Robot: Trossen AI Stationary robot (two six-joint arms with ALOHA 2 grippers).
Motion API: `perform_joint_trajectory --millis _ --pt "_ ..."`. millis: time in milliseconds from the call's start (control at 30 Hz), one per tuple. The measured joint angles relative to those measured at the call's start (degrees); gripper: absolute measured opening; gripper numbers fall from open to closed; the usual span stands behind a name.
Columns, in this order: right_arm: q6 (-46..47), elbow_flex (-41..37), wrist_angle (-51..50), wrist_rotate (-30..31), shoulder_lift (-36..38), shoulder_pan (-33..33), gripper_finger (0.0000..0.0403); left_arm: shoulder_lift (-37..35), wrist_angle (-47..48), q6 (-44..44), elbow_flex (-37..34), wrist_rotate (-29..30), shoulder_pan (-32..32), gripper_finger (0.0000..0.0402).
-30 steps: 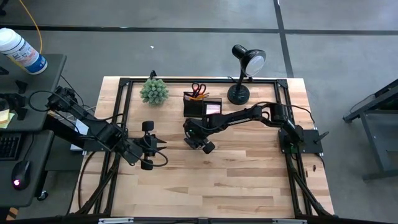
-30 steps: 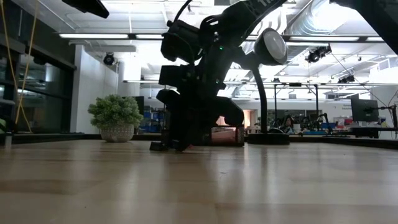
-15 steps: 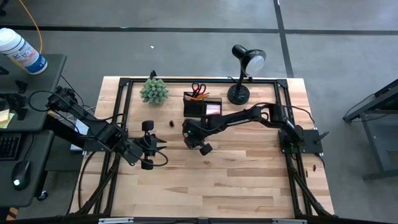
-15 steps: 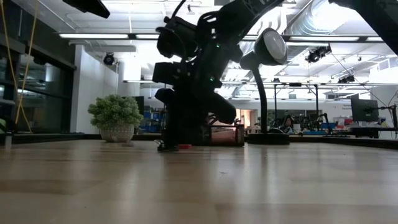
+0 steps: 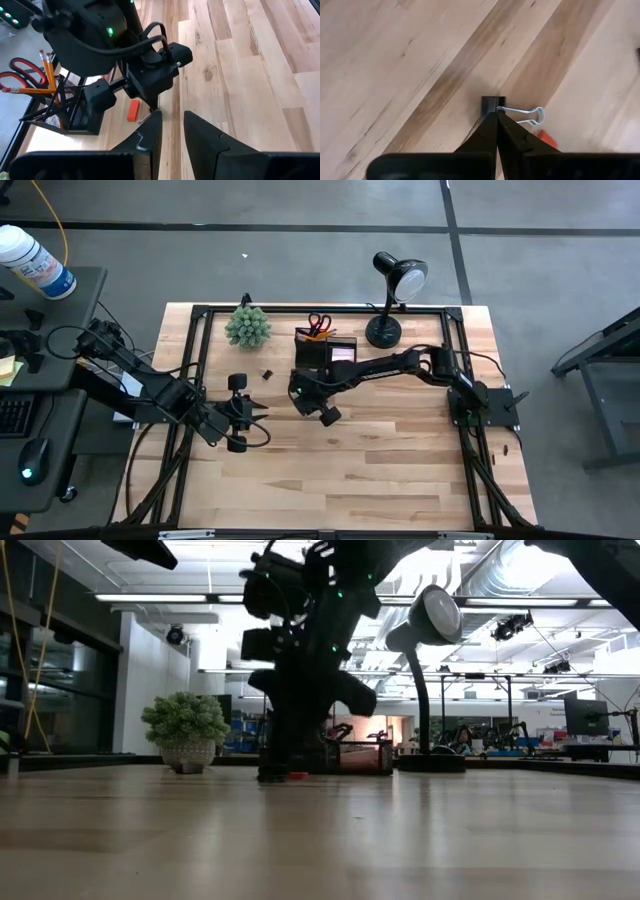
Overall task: Pick and place office supplies into organizer
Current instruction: Put the right binder clip into the desk organizer, then put the bottom binder clip into the desk organizer
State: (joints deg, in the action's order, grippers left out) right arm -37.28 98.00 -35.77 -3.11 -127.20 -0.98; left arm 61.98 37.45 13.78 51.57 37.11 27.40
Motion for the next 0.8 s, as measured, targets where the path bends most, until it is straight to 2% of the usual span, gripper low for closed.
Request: perform_joint_trajectory --millis 300,500,667,800 --pt "6.0 6.8 -3.7 3.6 0.2 0.1 0.0000 0.0 0.0 -0.5 0.0 0.7 0.0 0.0069" --pt "25.1 8.9 -4.8 5.0 0.3 -0.6 0.0000 0.0 0.1 -0.5 0.0 0.7 0.0 0.0069" --pt "41.6 9.0 -7.7 6.6 0.3 -0.7 0.0001 0.0 0.0 -0.4 0.0 -1.7 0.0 0.0069" --pt "50.3 9.0 -9.9 6.8 0.3 -0.6 0.0026 -0.9 -0.4 0.0 0.0 -3.5 0.0 0.0069"
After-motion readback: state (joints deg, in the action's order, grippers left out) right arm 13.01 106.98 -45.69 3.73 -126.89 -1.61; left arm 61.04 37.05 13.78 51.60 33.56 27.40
